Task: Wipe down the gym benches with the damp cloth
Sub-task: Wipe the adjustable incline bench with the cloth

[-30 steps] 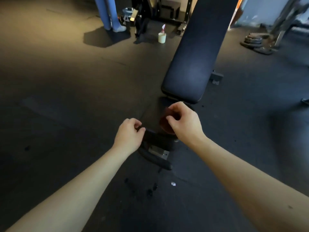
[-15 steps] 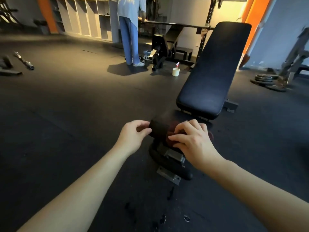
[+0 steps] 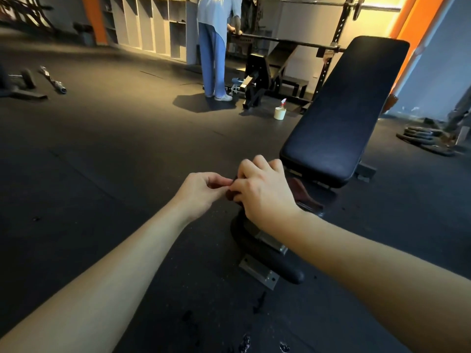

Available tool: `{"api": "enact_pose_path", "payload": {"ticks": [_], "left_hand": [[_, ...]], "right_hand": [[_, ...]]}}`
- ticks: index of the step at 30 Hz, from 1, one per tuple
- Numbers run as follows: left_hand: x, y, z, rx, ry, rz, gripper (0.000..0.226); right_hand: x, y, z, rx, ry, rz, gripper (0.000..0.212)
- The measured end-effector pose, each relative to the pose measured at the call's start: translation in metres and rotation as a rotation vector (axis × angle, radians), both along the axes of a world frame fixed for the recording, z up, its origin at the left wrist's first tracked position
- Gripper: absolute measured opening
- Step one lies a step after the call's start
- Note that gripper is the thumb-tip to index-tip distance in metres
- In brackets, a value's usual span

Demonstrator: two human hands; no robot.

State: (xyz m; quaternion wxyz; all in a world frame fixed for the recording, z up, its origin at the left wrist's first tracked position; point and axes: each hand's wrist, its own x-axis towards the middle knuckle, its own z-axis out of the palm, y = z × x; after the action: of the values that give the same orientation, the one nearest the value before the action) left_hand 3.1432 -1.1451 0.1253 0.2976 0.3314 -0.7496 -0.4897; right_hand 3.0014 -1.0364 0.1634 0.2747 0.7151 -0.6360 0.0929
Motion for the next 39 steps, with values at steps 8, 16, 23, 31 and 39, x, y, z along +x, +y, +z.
{"api": "enact_pose_path", "payload": {"ticks": [8,16,23,31,39], "left_hand": [[0.0,-0.011,0.009,0.019,-0.045,-0.083,0.017],[0.001,-0.008,0.007,0.003,-0.061,-0.069,0.016],[-0.002,-0.011,0.013,-0.06,-0.123,-0.101,0.019],[-0.014,-0.006,0.015,-0.127,-0.102,-0.063,0.039],[-0.015,0.002,0.028,-0.324,-0.148,-0.106,0.038]], "right_hand": [[-0.039,0.081,-0.009,0.015,-0.042,0.021,0.029],[-0.007,0.026,0.001,0.003,-0.061,-0.031,0.019],[-0.027,0.059,-0.017,-0.052,-0.086,0.007,0.029],[-0.046,0.09,-0.032,-0.231,-0.194,0.021,0.016],[-0.024,0.057,-0.029,-0.205,-0.144,-0.007,0.024]]}}
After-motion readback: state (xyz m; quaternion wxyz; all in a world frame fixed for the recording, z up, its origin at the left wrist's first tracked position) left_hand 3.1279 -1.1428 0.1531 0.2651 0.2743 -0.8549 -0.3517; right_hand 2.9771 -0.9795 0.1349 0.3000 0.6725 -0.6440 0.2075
